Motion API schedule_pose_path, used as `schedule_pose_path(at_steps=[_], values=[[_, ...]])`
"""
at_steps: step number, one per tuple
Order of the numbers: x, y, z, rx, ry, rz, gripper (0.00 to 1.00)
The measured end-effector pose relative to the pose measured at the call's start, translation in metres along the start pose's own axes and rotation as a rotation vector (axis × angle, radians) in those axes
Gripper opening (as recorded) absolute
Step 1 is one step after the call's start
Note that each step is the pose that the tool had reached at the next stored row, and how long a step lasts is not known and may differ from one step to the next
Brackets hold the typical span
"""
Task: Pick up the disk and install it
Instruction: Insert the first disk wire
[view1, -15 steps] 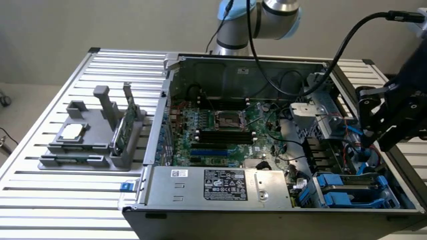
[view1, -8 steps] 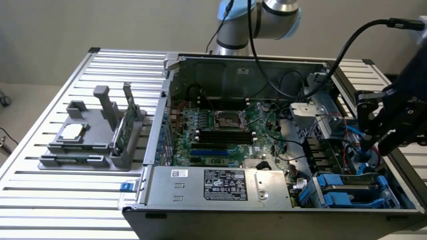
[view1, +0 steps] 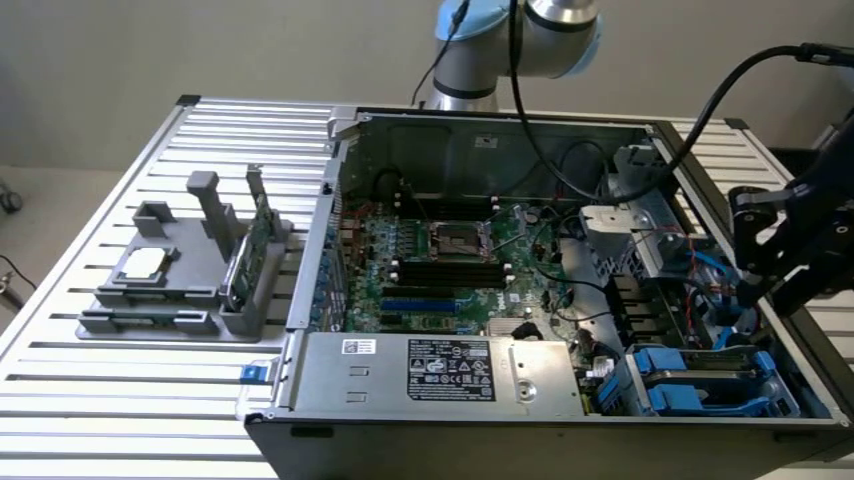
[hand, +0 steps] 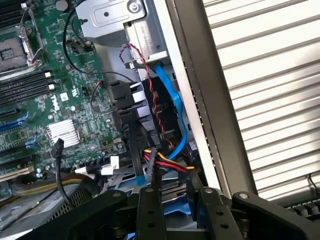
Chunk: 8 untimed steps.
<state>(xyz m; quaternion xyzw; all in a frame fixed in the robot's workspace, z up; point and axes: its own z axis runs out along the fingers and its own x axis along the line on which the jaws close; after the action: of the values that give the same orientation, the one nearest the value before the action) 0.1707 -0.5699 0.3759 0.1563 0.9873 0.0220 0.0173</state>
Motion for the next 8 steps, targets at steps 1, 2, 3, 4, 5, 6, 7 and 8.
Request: schedule_pose_path(at_steps=[1, 2, 3, 4, 5, 6, 7, 8], values=[[-0.0002, -0.0006, 0.0004, 0.0002, -0.0003, 0.006, 0.34], [-0.0004, -0.0013, 0.0009, 0.0004, -0.0007, 0.013, 0.34], [-0.0007, -0.0020, 0.0016, 0.0005, -0.0010, 0.020, 0.34], [-0.0009, -0.0028, 0.0022, 0.0007, -0.0013, 0.027, 0.34], [-0.0011, -0.0035, 0.0028, 0.0009, -0.0017, 0.035, 0.34], [-0.0013, -0.0043, 0.0038, 0.0009, -0.0020, 0.043, 0.34], [-0.0015, -0.0050, 0.0047, 0.0012, -0.0024, 0.051, 0.34], [-0.0016, -0.0055, 0.0057, 0.0015, -0.0029, 0.059, 0.34]])
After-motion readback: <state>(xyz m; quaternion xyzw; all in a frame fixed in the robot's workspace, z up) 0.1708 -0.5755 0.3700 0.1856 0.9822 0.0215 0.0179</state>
